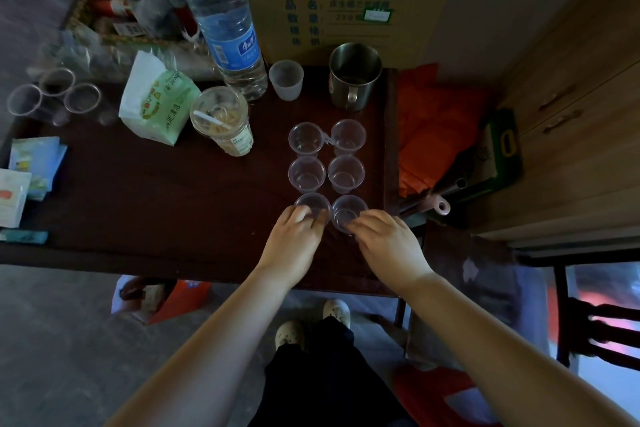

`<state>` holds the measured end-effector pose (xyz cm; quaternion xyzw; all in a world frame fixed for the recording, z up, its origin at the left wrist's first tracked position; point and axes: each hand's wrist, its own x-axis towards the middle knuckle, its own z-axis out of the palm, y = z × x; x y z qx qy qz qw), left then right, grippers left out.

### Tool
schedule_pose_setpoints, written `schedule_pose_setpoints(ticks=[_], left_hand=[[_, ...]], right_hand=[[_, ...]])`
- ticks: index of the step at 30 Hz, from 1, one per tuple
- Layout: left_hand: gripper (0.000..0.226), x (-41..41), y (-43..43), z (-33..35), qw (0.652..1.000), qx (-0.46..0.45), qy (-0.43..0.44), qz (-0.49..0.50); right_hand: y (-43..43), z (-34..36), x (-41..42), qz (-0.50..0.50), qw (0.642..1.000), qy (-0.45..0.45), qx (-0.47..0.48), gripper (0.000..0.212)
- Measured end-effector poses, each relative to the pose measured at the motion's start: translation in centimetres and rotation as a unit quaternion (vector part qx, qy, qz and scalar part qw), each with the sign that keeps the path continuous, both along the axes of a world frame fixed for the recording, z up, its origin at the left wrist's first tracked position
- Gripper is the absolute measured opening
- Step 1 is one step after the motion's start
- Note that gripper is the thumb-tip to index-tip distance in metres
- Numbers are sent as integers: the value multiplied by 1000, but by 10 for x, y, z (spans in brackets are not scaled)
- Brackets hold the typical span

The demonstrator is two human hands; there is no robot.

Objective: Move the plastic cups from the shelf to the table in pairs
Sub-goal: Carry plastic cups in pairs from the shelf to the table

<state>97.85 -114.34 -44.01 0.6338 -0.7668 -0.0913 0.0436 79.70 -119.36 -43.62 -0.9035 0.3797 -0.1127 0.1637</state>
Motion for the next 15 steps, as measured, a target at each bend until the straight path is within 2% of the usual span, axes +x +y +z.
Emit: schedule_pose_setpoints(ticks=[7,15], left_hand=[[52,-3,2,1,1000,13,-17,1],[38,2,14,12,999,-11,29,25]], right_hand=[[0,3,-1,0,1000,2,2,31],[7,21,0,-27,999,-13,13,24]])
